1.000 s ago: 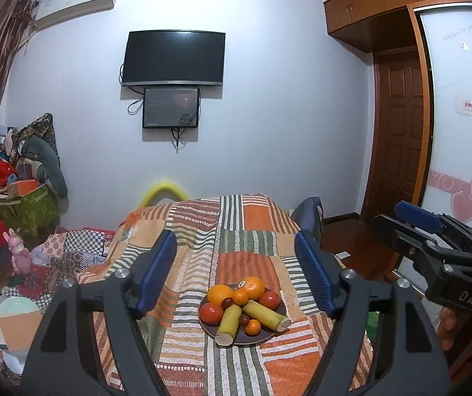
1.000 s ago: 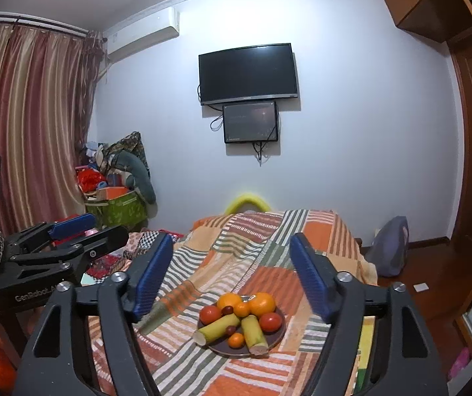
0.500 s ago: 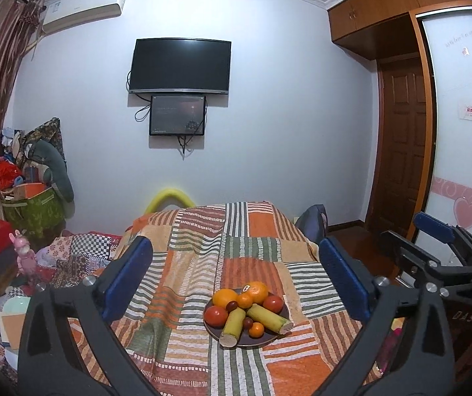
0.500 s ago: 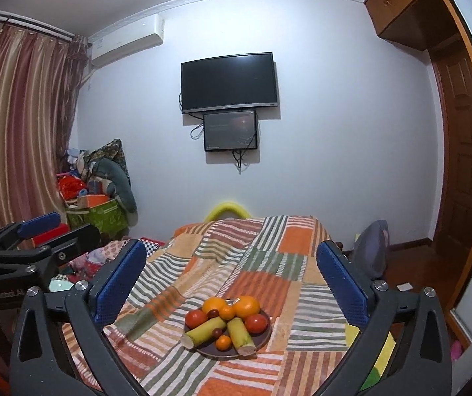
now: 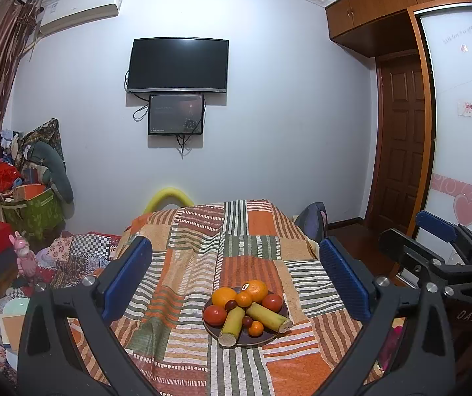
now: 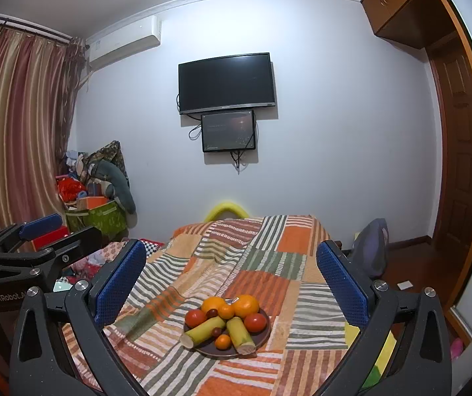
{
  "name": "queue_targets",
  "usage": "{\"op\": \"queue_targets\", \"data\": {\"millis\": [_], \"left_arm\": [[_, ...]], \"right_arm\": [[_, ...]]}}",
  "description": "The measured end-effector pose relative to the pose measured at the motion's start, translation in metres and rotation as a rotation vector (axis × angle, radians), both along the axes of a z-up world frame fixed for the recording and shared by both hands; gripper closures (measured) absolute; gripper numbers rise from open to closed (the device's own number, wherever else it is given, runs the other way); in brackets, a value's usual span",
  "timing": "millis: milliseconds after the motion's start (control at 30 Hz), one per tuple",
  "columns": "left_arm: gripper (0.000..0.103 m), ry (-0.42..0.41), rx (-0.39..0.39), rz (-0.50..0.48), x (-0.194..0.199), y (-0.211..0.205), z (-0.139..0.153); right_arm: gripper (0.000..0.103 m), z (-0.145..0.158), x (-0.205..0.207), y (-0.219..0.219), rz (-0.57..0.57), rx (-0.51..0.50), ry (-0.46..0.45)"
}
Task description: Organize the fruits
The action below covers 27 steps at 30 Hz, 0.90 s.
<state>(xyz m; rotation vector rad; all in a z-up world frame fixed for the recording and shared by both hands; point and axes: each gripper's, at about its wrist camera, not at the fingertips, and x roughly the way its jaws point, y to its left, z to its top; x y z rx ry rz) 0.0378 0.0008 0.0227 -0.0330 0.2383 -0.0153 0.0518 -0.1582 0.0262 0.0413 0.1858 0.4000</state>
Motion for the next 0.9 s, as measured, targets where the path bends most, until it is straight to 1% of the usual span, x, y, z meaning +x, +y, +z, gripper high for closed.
{"op": "queue_targets", "data": {"millis": [567, 900], "left_arm": [[0.000, 0.003, -0.005, -0.006, 0.0006, 0.0001, -0.0005], [0.000, 0.021, -0.018, -0.033, 0.0046, 0.0024, -0.0025]], "right_arm": [[0.000, 0.0028, -0.0010, -0.0003, 0.002, 0.001, -0.005], [0.000, 0.0064, -0.0017, -0.0016, 0.000, 0.003, -0.009]]}}
